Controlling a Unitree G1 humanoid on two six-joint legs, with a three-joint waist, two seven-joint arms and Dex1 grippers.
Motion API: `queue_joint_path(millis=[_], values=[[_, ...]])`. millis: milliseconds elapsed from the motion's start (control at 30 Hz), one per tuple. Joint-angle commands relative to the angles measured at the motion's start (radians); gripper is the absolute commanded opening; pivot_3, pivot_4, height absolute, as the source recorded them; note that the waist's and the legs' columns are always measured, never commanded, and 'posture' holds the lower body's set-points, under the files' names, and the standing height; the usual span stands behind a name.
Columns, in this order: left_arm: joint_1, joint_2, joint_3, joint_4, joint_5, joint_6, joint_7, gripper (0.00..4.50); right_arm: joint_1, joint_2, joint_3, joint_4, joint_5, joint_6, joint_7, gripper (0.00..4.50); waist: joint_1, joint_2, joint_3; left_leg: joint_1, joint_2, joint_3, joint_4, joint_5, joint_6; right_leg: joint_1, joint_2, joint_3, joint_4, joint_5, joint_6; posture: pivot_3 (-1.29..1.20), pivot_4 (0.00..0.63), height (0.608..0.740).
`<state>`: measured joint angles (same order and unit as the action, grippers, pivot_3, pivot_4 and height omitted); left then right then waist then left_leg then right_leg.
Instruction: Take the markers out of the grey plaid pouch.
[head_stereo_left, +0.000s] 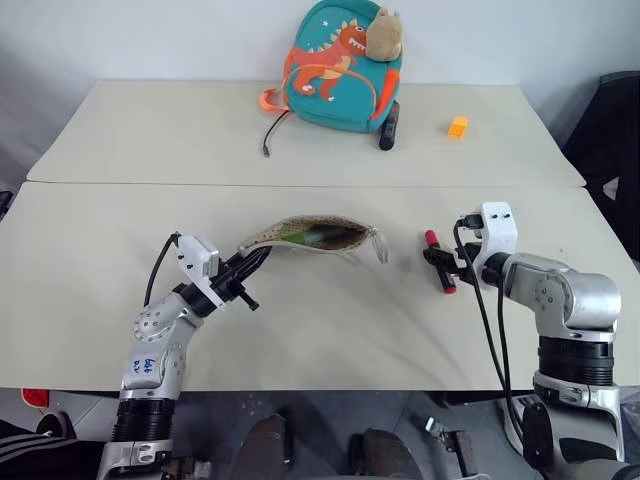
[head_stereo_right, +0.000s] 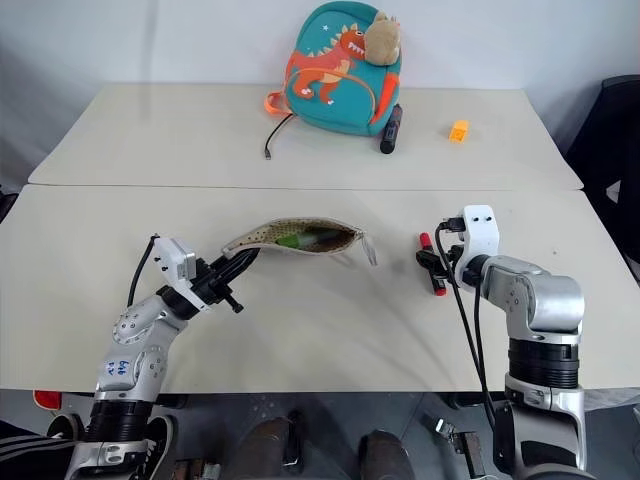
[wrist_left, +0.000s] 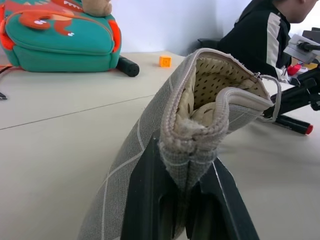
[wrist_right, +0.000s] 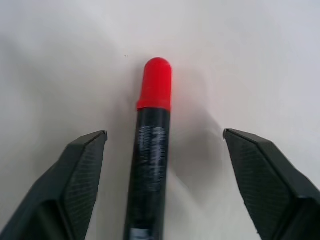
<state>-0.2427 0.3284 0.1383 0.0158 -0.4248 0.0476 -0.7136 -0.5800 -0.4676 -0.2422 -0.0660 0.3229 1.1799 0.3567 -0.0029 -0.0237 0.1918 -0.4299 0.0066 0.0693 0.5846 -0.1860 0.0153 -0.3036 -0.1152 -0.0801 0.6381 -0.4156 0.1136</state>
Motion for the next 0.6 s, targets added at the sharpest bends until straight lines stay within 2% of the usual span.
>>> queue_joint_path(millis=[33, 133, 300, 400, 533, 567, 600], values=[[0.001, -0.003, -0.003, -0.03, -0.006, -0.01, -0.001, 0.0, -0.054, -0.033, -0.004, -0.042, 0.017, -0.097, 0.034, 3.72, 0.0, 0.0, 0.0, 0.0, 0.0, 0.0, 0.0, 0.0, 0.0, 0.0, 0.0, 0.0, 0.0, 0.0, 0.0, 0.0, 0.15, 0.74], [0.0, -0.003, -0.002, -0.031, -0.008, -0.007, 0.0, 0.0, -0.1, -0.054, 0.004, -0.072, 0.034, -0.215, 0.106, 3.72, 0.0, 0.0, 0.0, 0.0, 0.0, 0.001, 0.0, 0.0, 0.0, -0.001, 0.0, 0.0, 0.0, 0.0, 0.0, 0.0, 0.15, 0.74], [-0.002, 0.001, -0.004, -0.034, -0.009, -0.002, -0.004, 0.0, -0.099, -0.169, 0.167, -0.2, 0.007, -0.515, 0.355, 3.72, 0.0, 0.0, 0.0, 0.0, 0.0, 0.001, 0.0, 0.0, 0.0, -0.001, 0.0, 0.0, 0.0, 0.0, 0.0, 0.0, 0.15, 0.74], [-0.012, 0.003, -0.001, -0.034, -0.016, 0.012, -0.004, 0.0, -0.073, -0.188, 0.267, -0.305, -0.006, -0.717, 0.493, 3.72, 0.0, 0.0, 0.0, 0.0, 0.001, 0.001, 0.0, 0.0, 0.0, 0.0, 0.0, 0.0, 0.0, 0.0, 0.0, 0.0, 0.15, 0.74], [-0.02, 0.001, -0.004, -0.042, -0.022, 0.026, -0.006, 0.0, -0.056, -0.175, 0.335, -0.285, -0.07, -0.85, 0.509, 3.72, 0.0, 0.0, 0.0, 0.0, 0.001, 0.001, 0.001, 0.0, 0.0, 0.0, 0.0, -0.001, 0.0, 0.0, 0.001, 0.0, 0.15, 0.74], [-0.021, 0.0, -0.009, -0.047, -0.023, 0.033, -0.008, 0.0, -0.05, -0.162, 0.353, -0.282, -0.077, -0.859, 0.506, 3.33, 0.001, 0.0, 0.0, 0.0, 0.0, 0.001, 0.002, 0.0, 0.001, 0.0, 0.0, -0.001, 0.0, 0.001, 0.002, 0.0, 0.15, 0.74], [-0.022, -0.001, -0.013, -0.052, -0.024, 0.04, -0.01, 0.0, -0.043, -0.153, 0.371, -0.277, -0.088, -0.883, 0.508, 3.13, 0.002, 0.0, 0.0, 0.0, 0.0, 0.001, 0.003, 0.0, 0.001, 0.001, 0.0, -0.001, 0.0, 0.001, 0.002, 0.0, 0.15, 0.74]])
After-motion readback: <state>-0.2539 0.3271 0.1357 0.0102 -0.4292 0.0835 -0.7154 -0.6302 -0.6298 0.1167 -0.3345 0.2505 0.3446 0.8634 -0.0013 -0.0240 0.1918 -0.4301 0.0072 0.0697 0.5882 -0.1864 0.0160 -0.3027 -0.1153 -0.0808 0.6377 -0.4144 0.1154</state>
